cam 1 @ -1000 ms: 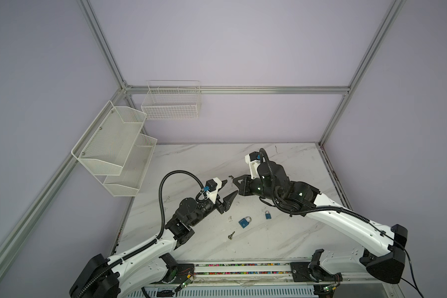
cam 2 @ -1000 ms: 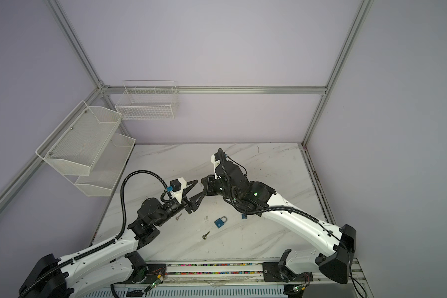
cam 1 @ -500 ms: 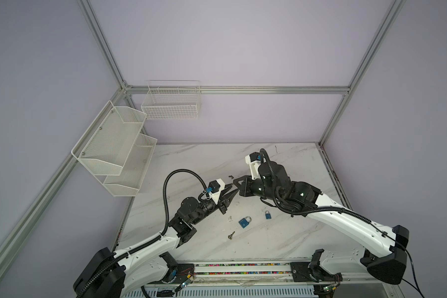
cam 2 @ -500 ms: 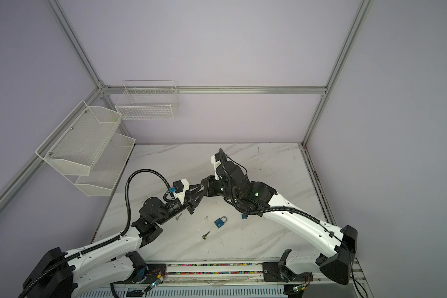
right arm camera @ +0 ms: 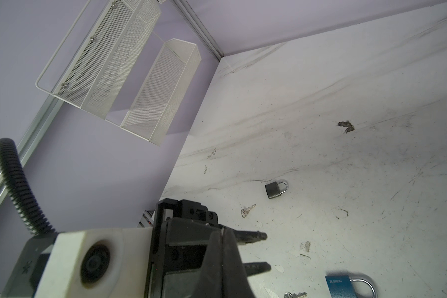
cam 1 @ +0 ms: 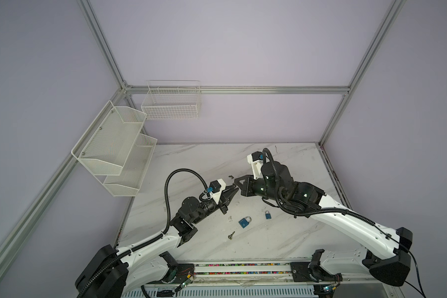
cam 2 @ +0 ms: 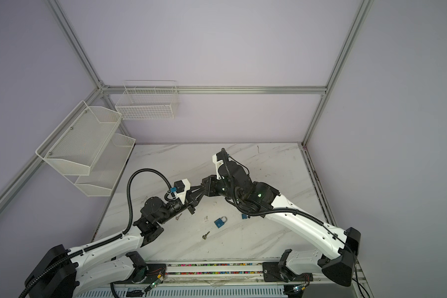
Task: Unlock with the key
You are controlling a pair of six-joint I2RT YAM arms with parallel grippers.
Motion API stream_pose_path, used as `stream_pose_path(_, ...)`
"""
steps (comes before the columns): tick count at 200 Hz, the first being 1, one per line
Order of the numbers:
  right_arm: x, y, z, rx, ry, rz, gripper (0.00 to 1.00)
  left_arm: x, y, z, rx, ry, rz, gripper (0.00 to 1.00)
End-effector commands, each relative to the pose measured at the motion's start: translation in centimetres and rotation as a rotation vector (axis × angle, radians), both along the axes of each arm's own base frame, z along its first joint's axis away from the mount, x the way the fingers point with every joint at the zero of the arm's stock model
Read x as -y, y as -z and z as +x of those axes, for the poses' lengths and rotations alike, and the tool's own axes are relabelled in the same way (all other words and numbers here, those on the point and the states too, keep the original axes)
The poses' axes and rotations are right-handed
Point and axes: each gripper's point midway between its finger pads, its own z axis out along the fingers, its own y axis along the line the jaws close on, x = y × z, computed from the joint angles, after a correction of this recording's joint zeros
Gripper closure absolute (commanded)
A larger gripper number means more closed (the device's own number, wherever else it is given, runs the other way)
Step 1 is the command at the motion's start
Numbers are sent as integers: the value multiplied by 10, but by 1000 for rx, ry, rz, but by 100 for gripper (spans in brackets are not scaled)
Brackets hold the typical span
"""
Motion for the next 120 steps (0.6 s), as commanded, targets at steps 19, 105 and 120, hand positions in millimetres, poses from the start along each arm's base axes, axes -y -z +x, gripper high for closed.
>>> stream_pose_path(19, 7, -2, -1, 4, 12, 6, 100, -8, -56, -4, 121, -19, -102, 82)
stream_pose_path(105, 7, -7, 0, 8, 13, 12, 100, -5, -60, -3, 132, -6, -109, 98)
stream_pose_path(120, 8, -7, 1, 7, 14, 12, 100, -6, -62, -3, 140, -13, -116, 100)
